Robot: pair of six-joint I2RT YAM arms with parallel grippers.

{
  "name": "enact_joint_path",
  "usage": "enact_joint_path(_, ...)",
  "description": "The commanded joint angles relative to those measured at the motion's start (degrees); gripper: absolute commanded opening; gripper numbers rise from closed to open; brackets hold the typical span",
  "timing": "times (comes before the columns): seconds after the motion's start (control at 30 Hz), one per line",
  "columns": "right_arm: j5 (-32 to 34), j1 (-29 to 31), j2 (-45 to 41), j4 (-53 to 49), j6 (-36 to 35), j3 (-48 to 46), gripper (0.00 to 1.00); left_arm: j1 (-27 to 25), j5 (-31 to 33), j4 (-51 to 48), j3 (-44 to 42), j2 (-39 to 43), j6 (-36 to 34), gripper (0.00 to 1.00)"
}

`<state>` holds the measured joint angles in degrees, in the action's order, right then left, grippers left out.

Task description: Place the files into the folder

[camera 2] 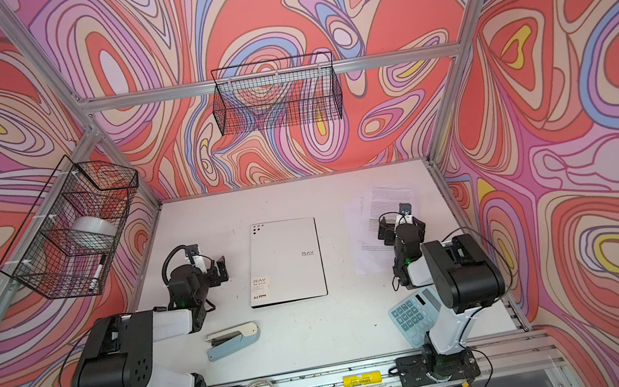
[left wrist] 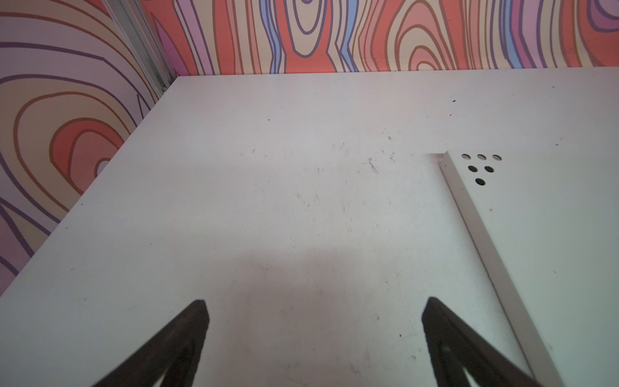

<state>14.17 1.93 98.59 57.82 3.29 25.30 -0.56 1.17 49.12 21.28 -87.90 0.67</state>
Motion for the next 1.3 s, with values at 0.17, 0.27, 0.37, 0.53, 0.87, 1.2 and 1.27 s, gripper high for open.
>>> enact_joint_path(0.17,0.8,-0.2,0.1,-0.3,0.0,0.5,0.99,-0.2,0.0,0.6,0.8,-0.3,-0.6,1.00)
enact_joint_path(0.27,0.8,-0.2,0.1,-0.3,0.0,0.5,0.98,-0.2,0.1,1.0,0.6,-0.3,-0.5,1.00)
enact_joint_path(0.37,0.8,-0.2,0.1,-0.5,0.0,0.6,0.98,-0.2,0.1,1.1,0.5,-0.3,-0.7,1.00)
enact_joint_path(0.53,0.9,-0.2,0.0,0.1,0.1,0.2,0.99,-0.2,-1.1,0.3,0.5,1.2,-1.2,1.00)
enact_joint_path(0.87,2.1,-0.2,-2.1,0.3,0.4,-0.9,0.98,-0.7,-7.5,-29.7,12.6,9.7,-8.3,1.00)
enact_joint_path(1.2,3.9,0.0,-11.3,-16.8,0.9,4.5,0.99,-1.0,-10.1,-76.3,32.9,20.1,-17.9,1.00)
enact_joint_path(1.27,3.5,0.0,-13.9,-22.1,3.0,6.9,0.99,-1.5,-12.4,-83.0,36.5,21.9,-19.4,1.00)
